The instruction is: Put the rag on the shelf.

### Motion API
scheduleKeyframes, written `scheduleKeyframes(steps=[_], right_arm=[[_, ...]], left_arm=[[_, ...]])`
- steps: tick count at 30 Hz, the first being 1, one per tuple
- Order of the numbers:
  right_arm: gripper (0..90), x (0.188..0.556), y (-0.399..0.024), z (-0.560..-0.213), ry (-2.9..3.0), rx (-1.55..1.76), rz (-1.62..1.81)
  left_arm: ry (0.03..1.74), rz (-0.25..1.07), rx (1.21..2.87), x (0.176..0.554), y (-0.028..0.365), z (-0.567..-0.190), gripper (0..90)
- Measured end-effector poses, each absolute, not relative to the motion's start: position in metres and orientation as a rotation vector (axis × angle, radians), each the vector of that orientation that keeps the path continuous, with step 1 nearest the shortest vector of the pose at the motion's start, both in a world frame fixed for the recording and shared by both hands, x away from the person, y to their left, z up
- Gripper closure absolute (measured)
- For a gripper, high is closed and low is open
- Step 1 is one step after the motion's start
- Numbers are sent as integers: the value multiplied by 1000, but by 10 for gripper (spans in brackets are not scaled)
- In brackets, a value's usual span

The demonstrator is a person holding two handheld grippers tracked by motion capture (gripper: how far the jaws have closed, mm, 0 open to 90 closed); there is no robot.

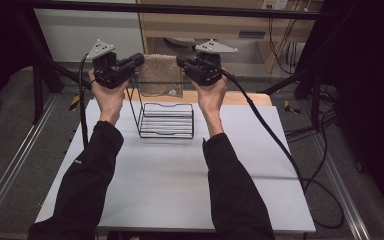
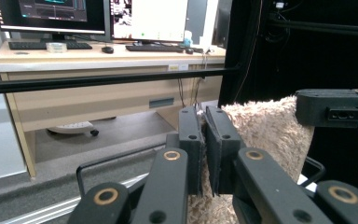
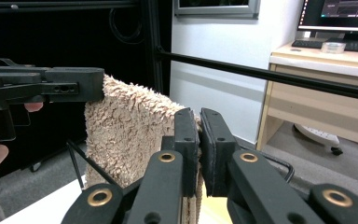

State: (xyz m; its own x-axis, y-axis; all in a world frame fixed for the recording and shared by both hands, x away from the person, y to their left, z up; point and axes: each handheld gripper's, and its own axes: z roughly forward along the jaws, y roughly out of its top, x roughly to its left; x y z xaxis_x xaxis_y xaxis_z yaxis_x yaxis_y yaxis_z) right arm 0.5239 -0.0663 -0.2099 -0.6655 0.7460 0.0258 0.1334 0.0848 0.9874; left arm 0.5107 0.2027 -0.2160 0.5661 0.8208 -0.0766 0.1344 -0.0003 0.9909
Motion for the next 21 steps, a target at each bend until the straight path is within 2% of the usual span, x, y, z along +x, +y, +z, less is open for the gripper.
scheduleKeyframes(steps=[21], right_arm=[[856, 508, -68, -213, 1899, 791, 1616]], left_arm=[[810, 639, 1504, 491, 209, -224, 846]])
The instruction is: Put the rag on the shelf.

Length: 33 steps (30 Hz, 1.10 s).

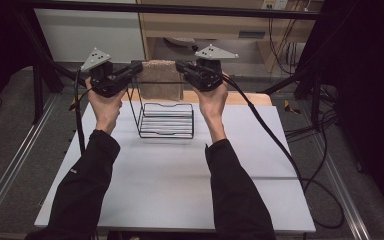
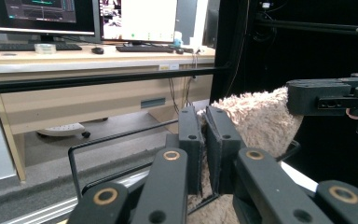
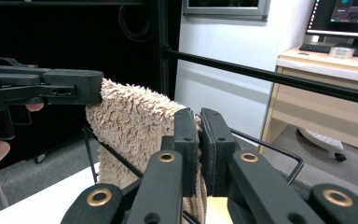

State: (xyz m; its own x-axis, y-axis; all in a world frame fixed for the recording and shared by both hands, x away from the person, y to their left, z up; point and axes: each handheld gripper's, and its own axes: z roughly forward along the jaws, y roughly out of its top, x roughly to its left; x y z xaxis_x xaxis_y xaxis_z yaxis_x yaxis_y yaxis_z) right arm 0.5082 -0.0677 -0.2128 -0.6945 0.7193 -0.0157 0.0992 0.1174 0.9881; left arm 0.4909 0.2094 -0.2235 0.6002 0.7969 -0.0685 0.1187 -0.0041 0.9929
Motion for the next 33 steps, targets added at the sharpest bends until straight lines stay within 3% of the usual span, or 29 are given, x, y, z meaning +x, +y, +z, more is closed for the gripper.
scheduleKeyframes(steps=[24, 29, 30, 33], right_arm=[[849, 485, -68, -228, 1990, 709, 1544], [849, 483, -69, -232, 2007, 715, 1536], [850, 483, -70, -233, 2010, 713, 1533], [850, 483, -70, -234, 2013, 714, 1532]], left_arm=[[799, 618, 1598, 469, 212, -236, 826], [808, 607, 1627, 465, 211, -234, 785], [814, 605, 1627, 464, 212, -231, 724], [817, 602, 1613, 460, 214, -222, 695]])
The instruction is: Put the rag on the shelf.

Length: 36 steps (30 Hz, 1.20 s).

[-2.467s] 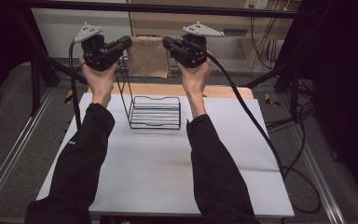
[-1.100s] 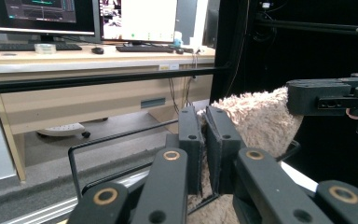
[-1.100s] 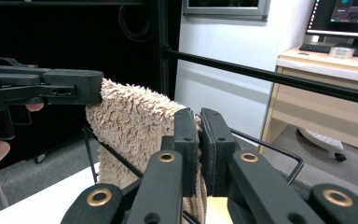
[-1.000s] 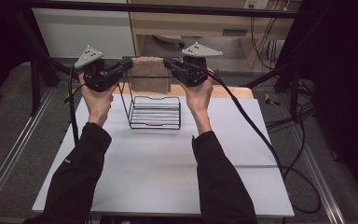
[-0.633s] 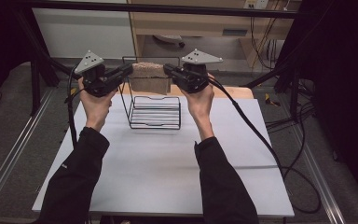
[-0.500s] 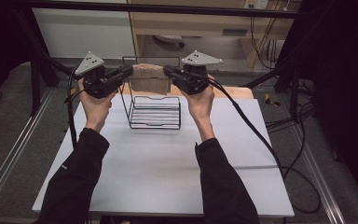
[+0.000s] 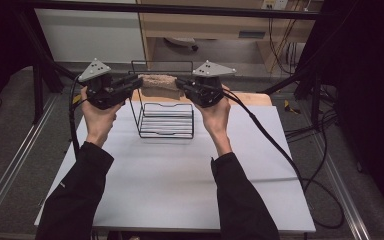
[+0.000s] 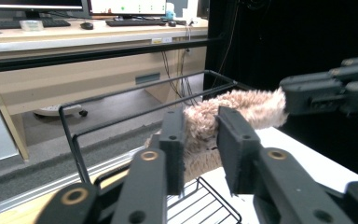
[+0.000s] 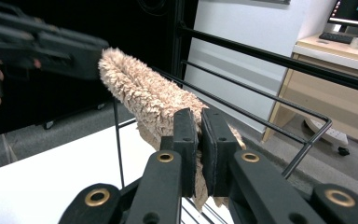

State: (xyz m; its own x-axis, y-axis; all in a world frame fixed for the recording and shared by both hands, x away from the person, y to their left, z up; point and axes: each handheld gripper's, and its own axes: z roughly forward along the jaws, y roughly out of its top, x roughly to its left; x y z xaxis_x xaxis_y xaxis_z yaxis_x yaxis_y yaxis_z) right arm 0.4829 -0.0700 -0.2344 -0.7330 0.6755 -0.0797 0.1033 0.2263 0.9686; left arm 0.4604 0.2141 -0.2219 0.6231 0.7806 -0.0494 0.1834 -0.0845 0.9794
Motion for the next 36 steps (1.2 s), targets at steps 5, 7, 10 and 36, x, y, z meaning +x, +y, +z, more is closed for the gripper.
scheduleKeyframes(steps=[5, 7, 10, 36], right_arm=[[850, 482, -69, -237, 2020, 705, 1520], [849, 481, -69, -237, 2024, 700, 1515], [847, 481, -69, -239, 2030, 693, 1509], [830, 477, -76, -236, 2110, 728, 1559]], left_arm=[[837, 588, 1606, 462, 212, -206, 762], [866, 586, 1637, 468, 207, -205, 783], [890, 549, 1664, 476, 202, -208, 859], [891, 501, 1799, 477, 195, -247, 891]])
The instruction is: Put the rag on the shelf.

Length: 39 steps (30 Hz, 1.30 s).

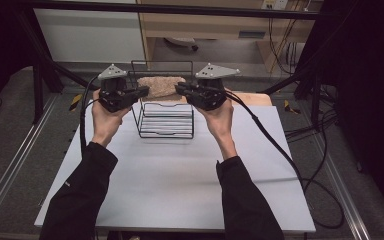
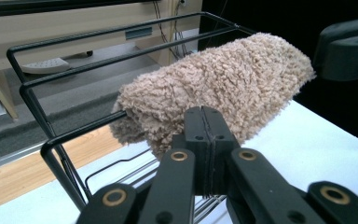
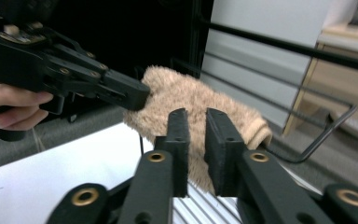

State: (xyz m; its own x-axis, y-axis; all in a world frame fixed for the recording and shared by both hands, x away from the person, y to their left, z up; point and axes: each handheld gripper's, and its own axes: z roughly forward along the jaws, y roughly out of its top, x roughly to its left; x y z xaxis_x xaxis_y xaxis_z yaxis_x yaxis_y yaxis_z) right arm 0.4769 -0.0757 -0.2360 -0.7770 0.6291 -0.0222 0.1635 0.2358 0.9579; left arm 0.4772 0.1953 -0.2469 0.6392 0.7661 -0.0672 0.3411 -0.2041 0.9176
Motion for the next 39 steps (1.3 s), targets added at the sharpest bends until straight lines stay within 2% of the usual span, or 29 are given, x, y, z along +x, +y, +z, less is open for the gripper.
scheduleKeyframes(steps=[5, 18, 39], right_arm=[[884, 483, -71, -250, 2161, 781, 1501], [888, 498, -72, -267, 2138, 856, 1483], [783, 477, -91, -245, 2086, 816, 1571]], left_arm=[[901, 498, 1804, 478, 198, -253, 890], [920, 518, 1783, 484, 196, -263, 888], [875, 518, 1752, 466, 199, -244, 760]])
